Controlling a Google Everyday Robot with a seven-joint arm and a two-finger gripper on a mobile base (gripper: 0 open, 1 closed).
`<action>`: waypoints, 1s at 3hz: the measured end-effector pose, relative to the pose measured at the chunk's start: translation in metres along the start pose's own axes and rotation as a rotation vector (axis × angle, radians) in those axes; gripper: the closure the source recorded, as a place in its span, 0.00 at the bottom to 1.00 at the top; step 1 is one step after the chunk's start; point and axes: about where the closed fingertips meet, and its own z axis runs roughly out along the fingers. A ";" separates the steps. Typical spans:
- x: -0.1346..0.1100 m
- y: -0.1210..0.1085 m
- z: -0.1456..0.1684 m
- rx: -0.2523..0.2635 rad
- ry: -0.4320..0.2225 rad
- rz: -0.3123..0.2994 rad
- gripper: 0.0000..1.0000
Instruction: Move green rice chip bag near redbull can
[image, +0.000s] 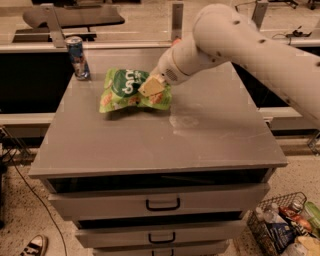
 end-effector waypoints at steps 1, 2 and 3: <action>-0.014 -0.008 0.035 0.004 -0.012 0.021 1.00; -0.019 -0.020 0.050 0.023 -0.011 0.033 1.00; -0.019 -0.020 0.050 0.023 -0.011 0.033 1.00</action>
Offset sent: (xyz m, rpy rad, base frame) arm 0.1101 0.0422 -0.0214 0.0134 -0.0349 -0.1298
